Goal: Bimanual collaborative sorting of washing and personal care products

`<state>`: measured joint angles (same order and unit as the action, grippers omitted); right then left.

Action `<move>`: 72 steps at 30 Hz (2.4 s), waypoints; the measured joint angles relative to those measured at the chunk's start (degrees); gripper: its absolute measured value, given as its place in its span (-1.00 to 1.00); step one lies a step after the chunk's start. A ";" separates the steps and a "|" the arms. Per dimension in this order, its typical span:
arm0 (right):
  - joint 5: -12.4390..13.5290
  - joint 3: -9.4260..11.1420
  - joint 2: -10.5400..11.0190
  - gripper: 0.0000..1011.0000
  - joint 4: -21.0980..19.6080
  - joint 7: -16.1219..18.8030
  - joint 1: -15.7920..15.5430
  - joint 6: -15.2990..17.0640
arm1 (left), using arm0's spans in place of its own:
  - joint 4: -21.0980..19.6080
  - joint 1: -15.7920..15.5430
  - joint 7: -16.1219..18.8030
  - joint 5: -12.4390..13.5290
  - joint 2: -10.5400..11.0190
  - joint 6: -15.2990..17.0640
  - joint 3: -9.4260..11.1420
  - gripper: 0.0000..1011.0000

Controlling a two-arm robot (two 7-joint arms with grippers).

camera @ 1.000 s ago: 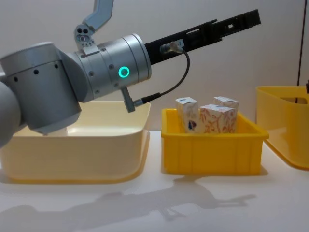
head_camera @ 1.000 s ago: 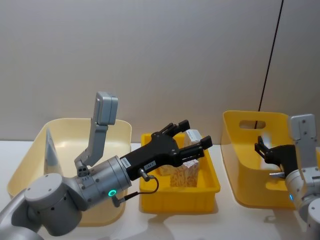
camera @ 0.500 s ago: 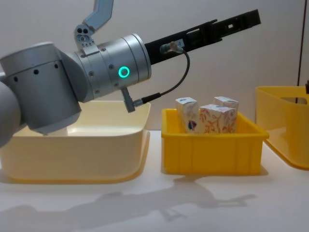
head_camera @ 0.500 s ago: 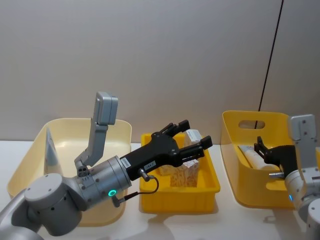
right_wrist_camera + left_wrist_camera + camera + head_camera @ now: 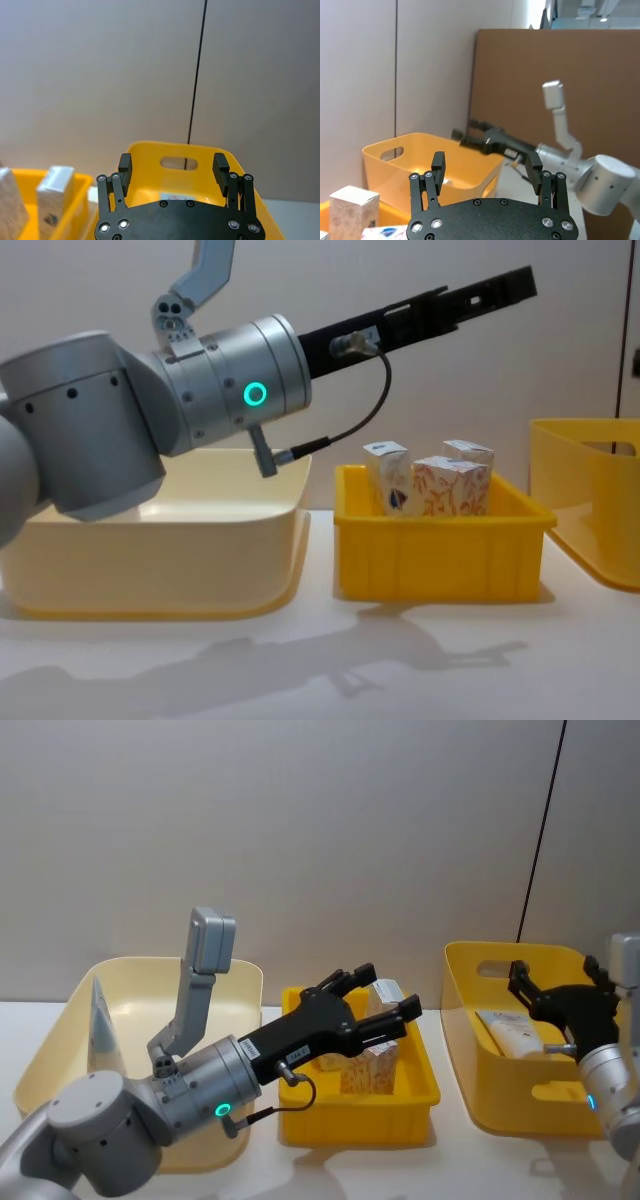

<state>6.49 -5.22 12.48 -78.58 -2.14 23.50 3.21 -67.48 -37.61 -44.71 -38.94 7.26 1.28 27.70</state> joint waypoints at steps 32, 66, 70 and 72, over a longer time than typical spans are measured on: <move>6.27 -2.59 2.72 0.98 -11.35 4.27 -11.27 -1.90 | -13.61 12.69 23.35 14.54 7.74 -0.23 -0.93 0.98; 10.04 -7.77 6.86 0.98 -22.67 6.01 -24.34 -1.25 | -25.68 24.02 44.04 27.43 14.61 -0.51 -1.71 0.98; 10.04 -7.77 6.86 0.98 -22.67 6.01 -24.34 -1.26 | -25.73 24.05 44.12 27.48 14.64 -0.51 -1.71 0.98; 10.05 -7.76 6.85 0.98 -22.67 6.01 -24.34 -1.25 | -25.73 24.05 44.12 27.48 14.64 -0.51 -1.71 0.98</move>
<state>16.54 -12.98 19.32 -101.25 3.87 -0.85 1.96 -93.21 -13.56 -0.59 -11.46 21.89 0.77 25.99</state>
